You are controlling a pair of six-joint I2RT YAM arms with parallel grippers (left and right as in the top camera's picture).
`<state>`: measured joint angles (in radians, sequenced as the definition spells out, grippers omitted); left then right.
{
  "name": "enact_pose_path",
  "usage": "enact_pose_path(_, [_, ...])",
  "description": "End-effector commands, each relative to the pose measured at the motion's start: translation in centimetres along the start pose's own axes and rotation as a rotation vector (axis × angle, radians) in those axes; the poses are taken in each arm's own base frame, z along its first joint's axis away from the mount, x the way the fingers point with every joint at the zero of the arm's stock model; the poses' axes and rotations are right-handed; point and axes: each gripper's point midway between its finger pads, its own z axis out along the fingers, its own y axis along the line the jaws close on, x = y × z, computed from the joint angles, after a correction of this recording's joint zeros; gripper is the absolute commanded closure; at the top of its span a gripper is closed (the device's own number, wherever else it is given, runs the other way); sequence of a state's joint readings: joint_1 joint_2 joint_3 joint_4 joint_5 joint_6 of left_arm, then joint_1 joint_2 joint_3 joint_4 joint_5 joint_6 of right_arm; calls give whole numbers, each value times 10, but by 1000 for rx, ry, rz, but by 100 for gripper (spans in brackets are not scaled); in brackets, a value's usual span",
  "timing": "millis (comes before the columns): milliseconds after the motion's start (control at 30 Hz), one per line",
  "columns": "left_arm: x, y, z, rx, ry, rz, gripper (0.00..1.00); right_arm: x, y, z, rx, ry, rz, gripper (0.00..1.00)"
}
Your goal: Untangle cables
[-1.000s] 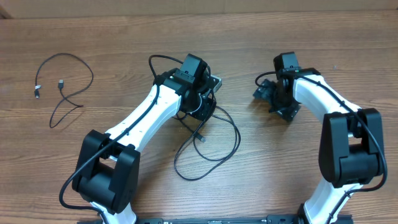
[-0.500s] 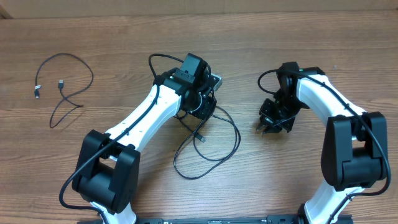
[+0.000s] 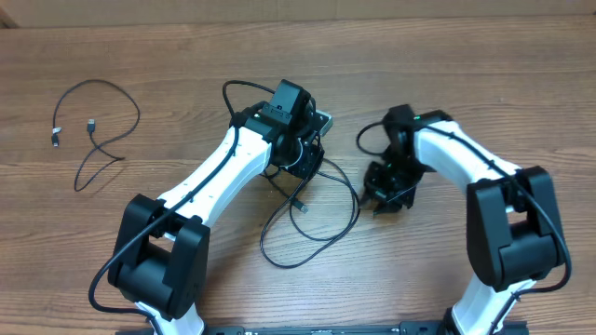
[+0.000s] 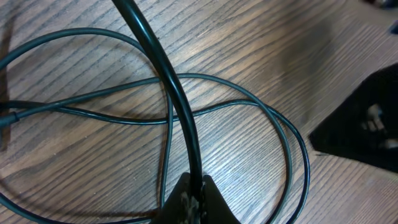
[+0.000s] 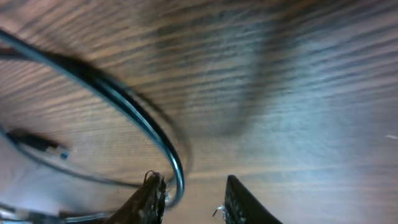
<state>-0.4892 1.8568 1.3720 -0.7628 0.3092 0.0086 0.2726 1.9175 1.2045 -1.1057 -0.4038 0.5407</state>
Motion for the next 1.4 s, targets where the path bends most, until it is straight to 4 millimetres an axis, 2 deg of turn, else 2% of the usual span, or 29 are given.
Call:
enact_pose_path(0, [2,-1,-2,-5,-2,24,95,5,-2,10,35,-39,61,70])
enact_pose_path(167, [2,-1,-2,-5,1,23,95,6,1,27,22,-61,74,71])
enact_pose_path(233, [2,-1,-2,-5,0,23,95,4,2,30,15,-69,65,75])
enact_pose_path(300, [2,-1,-2,-5,0,23,95,3,3,30,10,-74,61,83])
enact_pose_path(367, [2,-1,-2,-5,1,23,96,2,5,30,4,-79,58,96])
enact_pose_path(467, [4,-1,-2,-1,6,22,96,0,16,29,-49,-76,39,96])
enact_pose_path(533, [6,-1,-2,-3,14,26,96,2,32,25,-137,-44,-5,96])
enact_pose_path(667, [11,-1,-3,5,33,71,96,10,74,2,-385,36,-162,96])
enact_pose_path(733, [14,-9,-3,51,42,114,96,10,89,-12,-482,52,-197,96])
enact_pose_path(833, [18,-29,-7,185,43,187,96,5,106,-25,-585,40,-242,96])
enact_pose_path(933, [20,-42,-11,273,33,224,96,-3,115,-30,-617,15,-219,96])
enact_pose_path(1133, [20,-51,-15,339,22,242,96,-23,132,-41,-671,-58,-167,96])
enact_pose_path(1367, [20,-39,-12,278,30,241,92,-22,137,-46,-703,-35,-146,96])
